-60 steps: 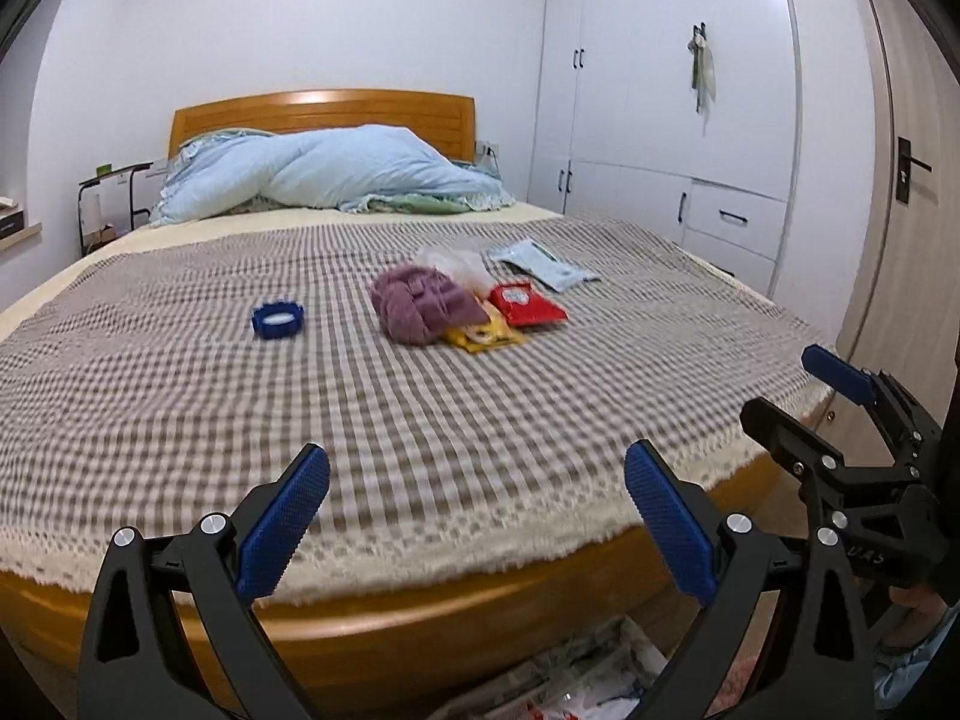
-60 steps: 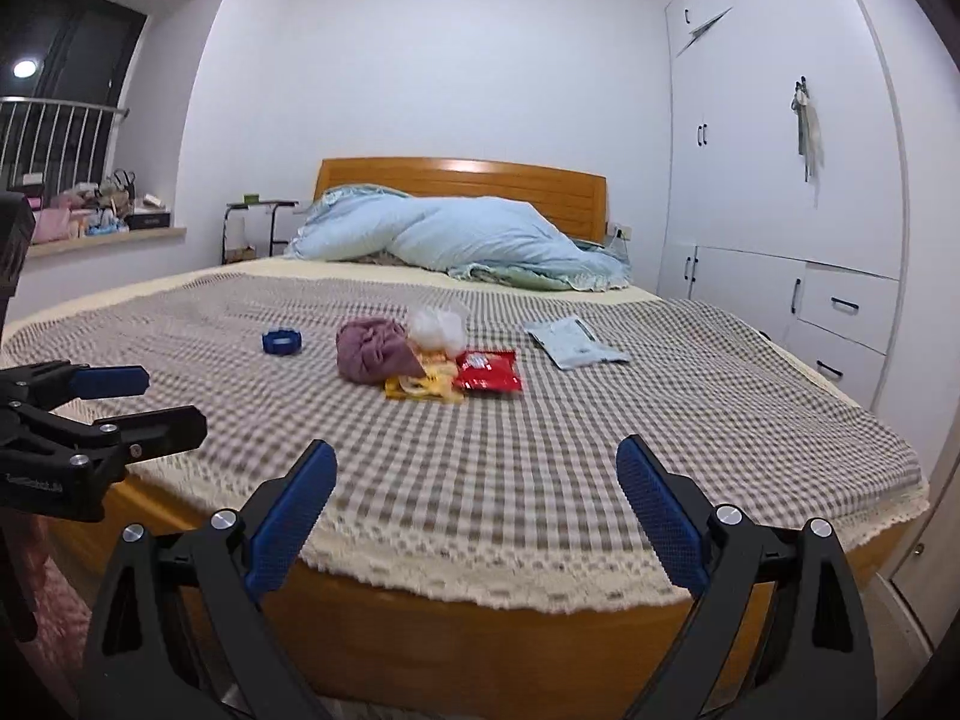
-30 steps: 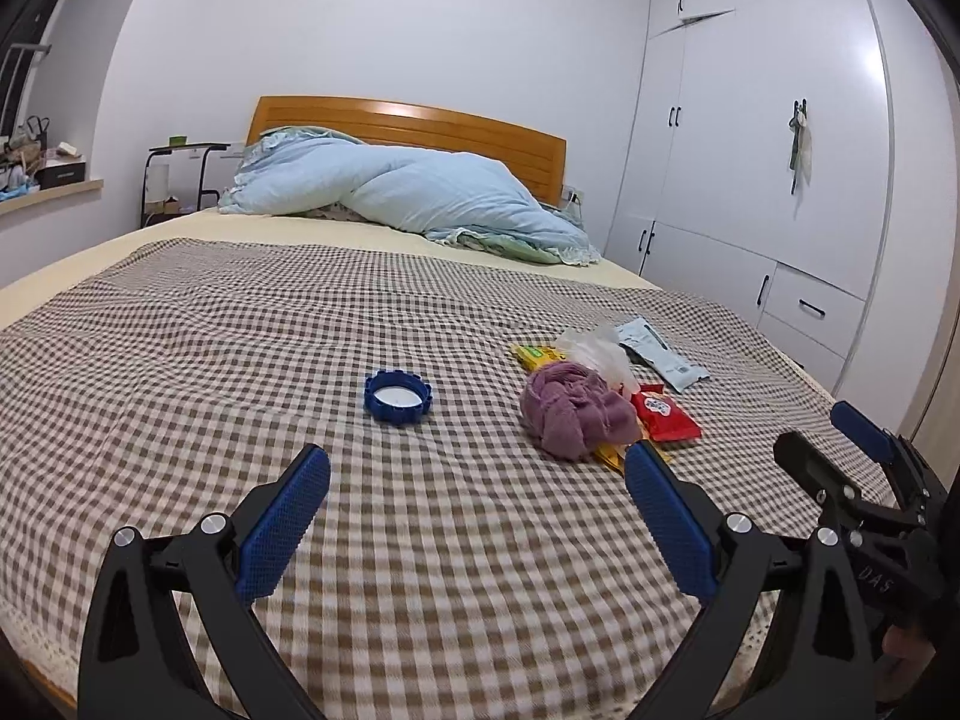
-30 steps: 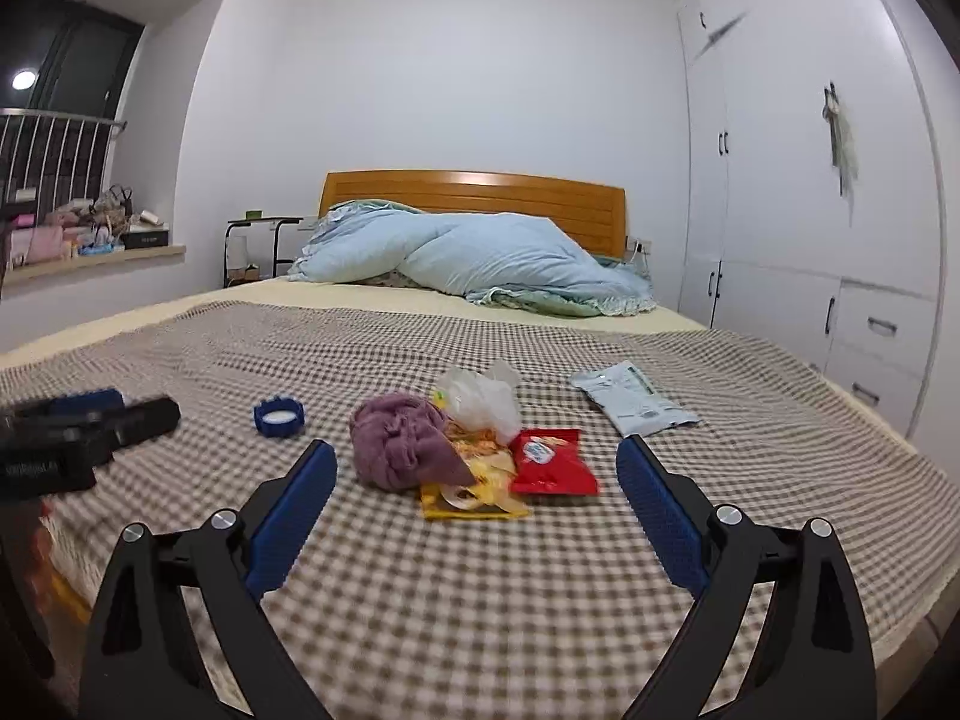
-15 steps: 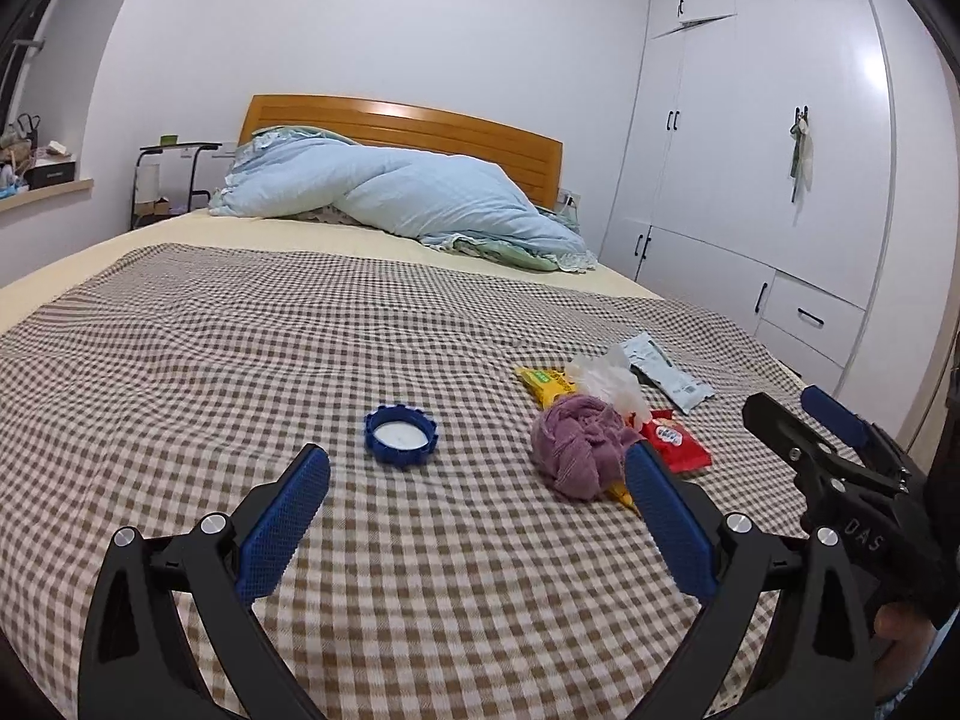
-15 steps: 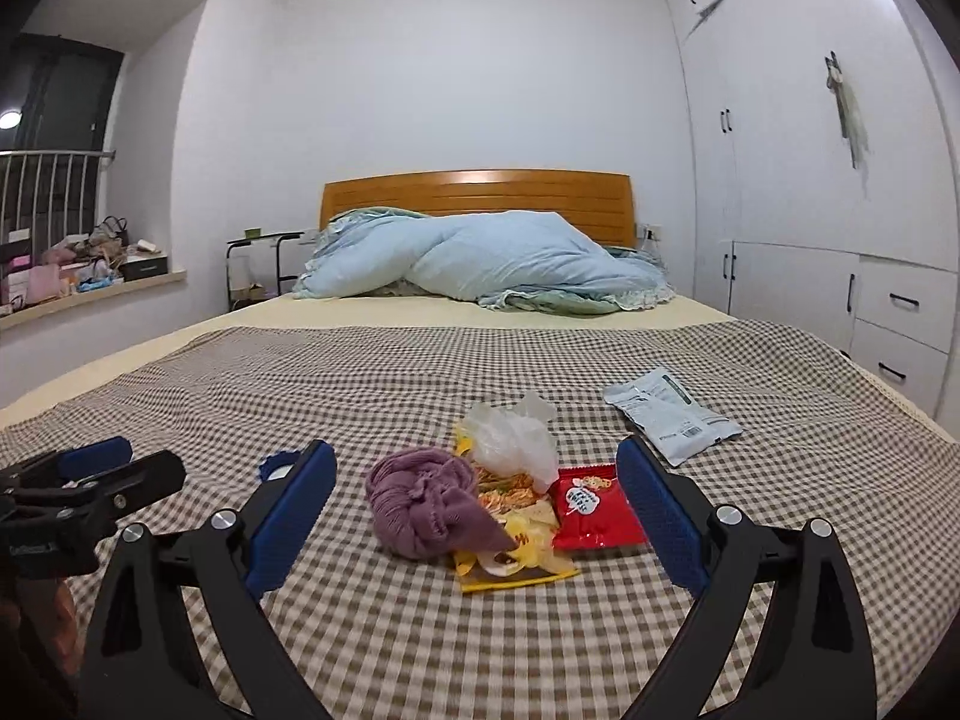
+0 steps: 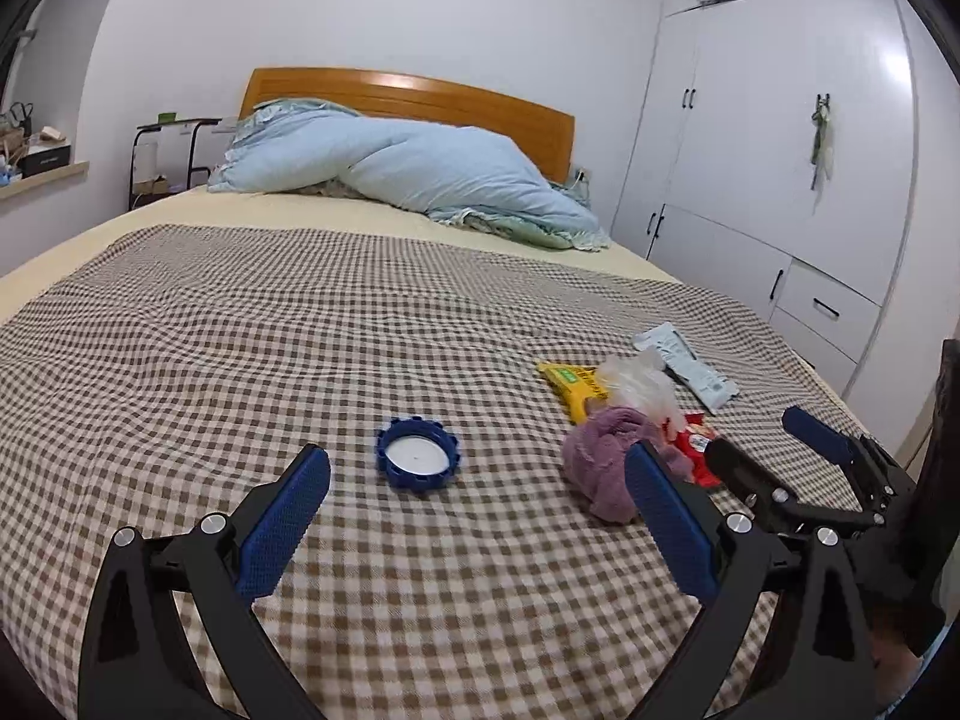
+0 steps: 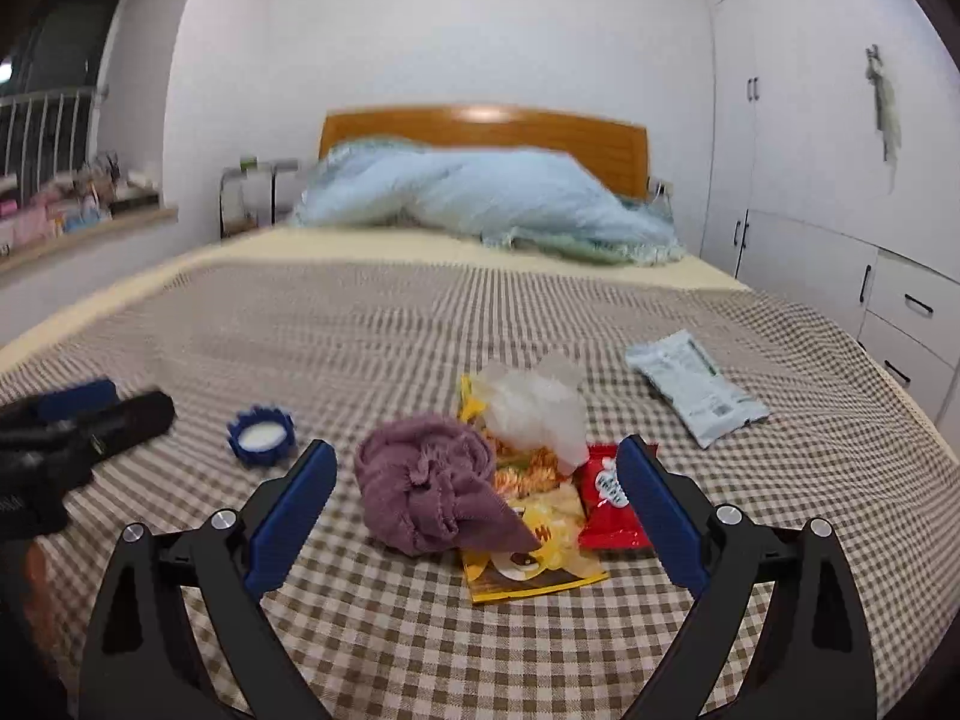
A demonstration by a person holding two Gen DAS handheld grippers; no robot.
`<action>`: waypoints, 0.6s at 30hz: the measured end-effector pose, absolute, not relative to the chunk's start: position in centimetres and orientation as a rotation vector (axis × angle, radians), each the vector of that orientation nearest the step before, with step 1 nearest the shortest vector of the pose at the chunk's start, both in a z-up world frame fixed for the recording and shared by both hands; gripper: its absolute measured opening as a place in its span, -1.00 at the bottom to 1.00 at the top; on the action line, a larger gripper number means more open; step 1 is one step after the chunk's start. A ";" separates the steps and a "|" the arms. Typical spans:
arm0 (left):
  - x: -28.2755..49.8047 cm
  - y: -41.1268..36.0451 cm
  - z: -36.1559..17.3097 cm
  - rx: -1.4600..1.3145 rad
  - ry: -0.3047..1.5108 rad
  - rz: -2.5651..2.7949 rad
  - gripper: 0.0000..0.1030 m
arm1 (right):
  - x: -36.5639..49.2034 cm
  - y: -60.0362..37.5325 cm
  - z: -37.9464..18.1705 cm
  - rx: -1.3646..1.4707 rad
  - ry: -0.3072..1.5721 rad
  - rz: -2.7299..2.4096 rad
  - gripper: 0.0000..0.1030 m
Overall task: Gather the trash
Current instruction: 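Grasp the purple towel with the right tool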
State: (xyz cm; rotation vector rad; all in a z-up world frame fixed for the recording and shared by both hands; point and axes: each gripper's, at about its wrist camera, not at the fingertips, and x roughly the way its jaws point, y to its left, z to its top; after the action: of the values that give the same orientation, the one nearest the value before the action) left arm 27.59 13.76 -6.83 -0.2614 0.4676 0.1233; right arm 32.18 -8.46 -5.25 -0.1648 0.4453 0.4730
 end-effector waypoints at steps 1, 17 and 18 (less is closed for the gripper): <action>27.9 14.0 -7.0 -0.265 0.478 0.126 0.85 | 32.7 -8.1 -5.6 -0.179 0.473 0.473 0.75; 32.3 16.9 -9.4 -0.299 0.615 0.133 0.85 | 37.4 -3.5 -9.5 -0.204 0.743 0.445 0.75; 32.6 16.8 -9.5 -0.298 0.619 0.130 0.85 | 37.5 -3.5 -9.6 -0.201 0.752 0.448 0.60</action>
State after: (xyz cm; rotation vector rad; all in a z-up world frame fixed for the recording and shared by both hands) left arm 32.57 16.81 -9.50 -0.2977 0.6191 0.1303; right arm 37.50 -3.52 -9.61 -0.2012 0.7518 0.4480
